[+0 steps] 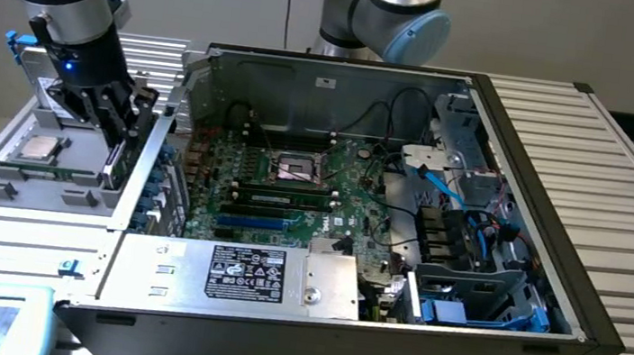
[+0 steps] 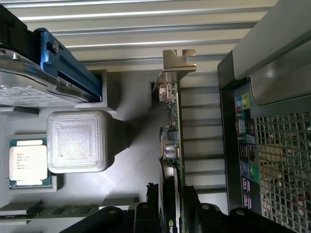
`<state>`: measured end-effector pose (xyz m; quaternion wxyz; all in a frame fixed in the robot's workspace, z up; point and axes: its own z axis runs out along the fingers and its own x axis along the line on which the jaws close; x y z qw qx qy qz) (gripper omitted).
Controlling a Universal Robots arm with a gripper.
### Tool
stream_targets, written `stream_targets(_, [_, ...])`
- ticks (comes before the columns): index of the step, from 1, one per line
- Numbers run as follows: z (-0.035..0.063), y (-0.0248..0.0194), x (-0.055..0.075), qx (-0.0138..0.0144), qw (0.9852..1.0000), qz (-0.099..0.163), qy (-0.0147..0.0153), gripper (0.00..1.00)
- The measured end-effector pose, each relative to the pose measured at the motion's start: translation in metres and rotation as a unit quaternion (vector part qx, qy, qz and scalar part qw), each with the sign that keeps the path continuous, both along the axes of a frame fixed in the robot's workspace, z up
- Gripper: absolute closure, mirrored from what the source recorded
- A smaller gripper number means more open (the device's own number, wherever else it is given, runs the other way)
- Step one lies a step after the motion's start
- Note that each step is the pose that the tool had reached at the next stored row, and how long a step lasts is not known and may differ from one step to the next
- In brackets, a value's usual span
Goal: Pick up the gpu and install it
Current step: 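Pick up the gpu and move the gpu toward the slot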
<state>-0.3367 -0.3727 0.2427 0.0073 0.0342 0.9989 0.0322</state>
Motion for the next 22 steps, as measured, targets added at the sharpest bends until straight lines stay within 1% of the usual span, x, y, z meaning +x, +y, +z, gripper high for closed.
stream_targets(11, [-0.0025,0.0000,0.0002,0.0000,1.0000,0.000,0.0000,0.65])
stream_targets(13, [-0.0025,0.0000,0.0002,0.0000,1.0000,0.000,0.0002,0.67])
stream_targets(14, [-0.0026,0.0000,0.0002,0.0000,1.0000,0.000,0.0001,0.73])
stream_targets(22, [-0.0026,0.0000,0.0002,0.0000,1.0000,0.000,0.0000,0.73])
